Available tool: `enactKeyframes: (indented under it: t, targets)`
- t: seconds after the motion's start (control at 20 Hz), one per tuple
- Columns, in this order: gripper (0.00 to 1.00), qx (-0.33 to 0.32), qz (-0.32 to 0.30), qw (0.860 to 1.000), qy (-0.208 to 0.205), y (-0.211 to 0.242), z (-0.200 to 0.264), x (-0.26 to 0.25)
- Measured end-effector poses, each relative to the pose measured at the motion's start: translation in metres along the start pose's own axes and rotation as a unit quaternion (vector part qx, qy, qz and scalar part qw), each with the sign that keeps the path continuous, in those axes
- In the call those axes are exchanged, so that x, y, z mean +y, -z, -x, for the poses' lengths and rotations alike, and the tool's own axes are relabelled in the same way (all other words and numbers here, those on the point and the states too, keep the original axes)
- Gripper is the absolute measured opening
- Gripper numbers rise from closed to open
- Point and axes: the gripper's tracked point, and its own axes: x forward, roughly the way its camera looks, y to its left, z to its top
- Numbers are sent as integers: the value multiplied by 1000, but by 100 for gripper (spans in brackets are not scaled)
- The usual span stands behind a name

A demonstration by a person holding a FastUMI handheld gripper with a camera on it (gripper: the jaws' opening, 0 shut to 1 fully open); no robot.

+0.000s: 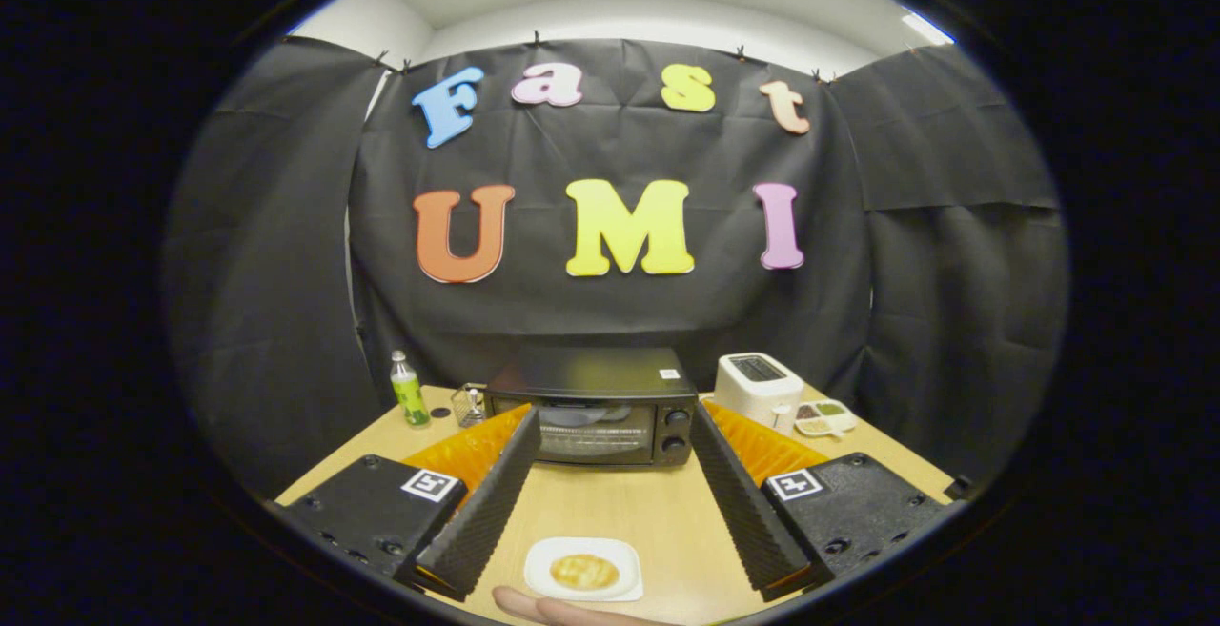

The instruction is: Open the toaster oven, put the food inside, and close the toaster oven door.

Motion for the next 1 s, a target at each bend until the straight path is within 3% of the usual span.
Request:
enactKeyframes:
  t: [0.35,0.65,1.0]
  targets:
    - [100,28,-18,999,-3,26,-102,19]
    - [100,29,9,999,17,47,-185,18]
    - [100,98,-25,995,23,86,-239,26]
